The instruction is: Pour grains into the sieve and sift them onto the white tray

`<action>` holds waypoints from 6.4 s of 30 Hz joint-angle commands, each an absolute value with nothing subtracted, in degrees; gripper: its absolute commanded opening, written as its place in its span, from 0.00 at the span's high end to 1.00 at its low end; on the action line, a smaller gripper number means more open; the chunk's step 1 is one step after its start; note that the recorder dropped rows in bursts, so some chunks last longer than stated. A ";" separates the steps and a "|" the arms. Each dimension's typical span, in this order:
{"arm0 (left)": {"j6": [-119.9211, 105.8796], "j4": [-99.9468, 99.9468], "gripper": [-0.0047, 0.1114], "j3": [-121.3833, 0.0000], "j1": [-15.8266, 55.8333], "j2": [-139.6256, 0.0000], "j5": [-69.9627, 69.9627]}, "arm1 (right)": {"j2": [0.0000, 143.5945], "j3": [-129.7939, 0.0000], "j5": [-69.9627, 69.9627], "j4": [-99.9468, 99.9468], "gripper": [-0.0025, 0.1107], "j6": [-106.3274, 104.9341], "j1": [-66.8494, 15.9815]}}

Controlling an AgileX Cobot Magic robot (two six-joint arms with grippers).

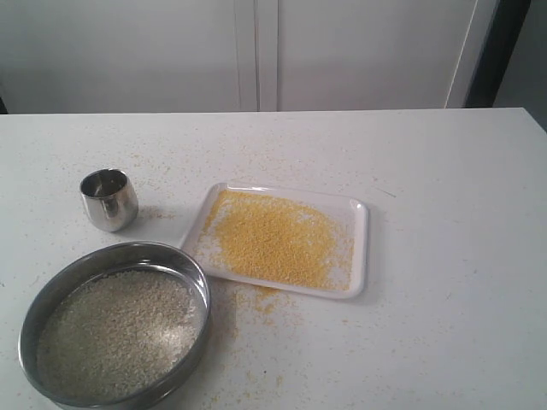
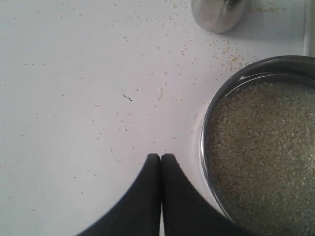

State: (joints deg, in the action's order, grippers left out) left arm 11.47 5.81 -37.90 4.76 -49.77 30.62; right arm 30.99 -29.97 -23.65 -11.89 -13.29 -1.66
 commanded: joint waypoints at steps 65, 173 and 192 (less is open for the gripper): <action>11.54 5.57 0.96 -37.74 4.76 -49.35 31.01 | 0.00 0.00 -18.46 0.00 0.98 -1.26 -4.65; -0.64 -7.68 0.96 0.00 4.72 0.00 19.07 | 0.00 0.00 -19.20 -0.40 0.98 -1.26 -4.65; -0.64 -7.19 0.96 0.00 4.72 0.00 18.82 | 0.00 0.00 -19.20 -0.40 0.98 -1.26 -4.65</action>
